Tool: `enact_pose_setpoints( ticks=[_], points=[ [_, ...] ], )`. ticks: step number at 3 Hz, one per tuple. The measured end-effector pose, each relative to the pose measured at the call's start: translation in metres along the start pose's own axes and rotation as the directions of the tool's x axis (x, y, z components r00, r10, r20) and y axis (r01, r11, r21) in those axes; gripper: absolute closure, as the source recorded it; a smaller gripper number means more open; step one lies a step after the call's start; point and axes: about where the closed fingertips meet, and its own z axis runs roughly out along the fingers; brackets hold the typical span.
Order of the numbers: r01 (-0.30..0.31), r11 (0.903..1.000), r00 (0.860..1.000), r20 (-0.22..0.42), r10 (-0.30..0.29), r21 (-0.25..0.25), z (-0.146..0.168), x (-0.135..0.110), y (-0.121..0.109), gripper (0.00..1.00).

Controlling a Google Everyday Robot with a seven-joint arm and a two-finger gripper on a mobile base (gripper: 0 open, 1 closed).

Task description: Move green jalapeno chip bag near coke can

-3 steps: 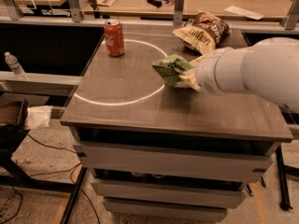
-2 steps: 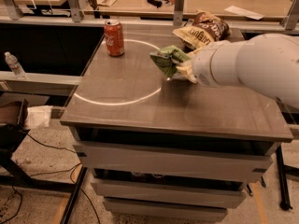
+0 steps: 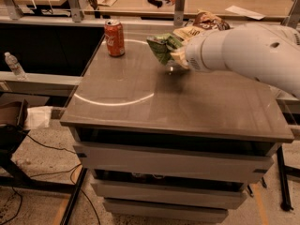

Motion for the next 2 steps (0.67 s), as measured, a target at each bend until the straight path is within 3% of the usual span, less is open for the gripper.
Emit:
enact_pose_setpoints(
  ticks=[2],
  points=[
    [0.0, 0.9992, 0.998, 0.065, 0.003, -0.04, 0.044, -0.043, -0.009, 1.0]
  ],
)
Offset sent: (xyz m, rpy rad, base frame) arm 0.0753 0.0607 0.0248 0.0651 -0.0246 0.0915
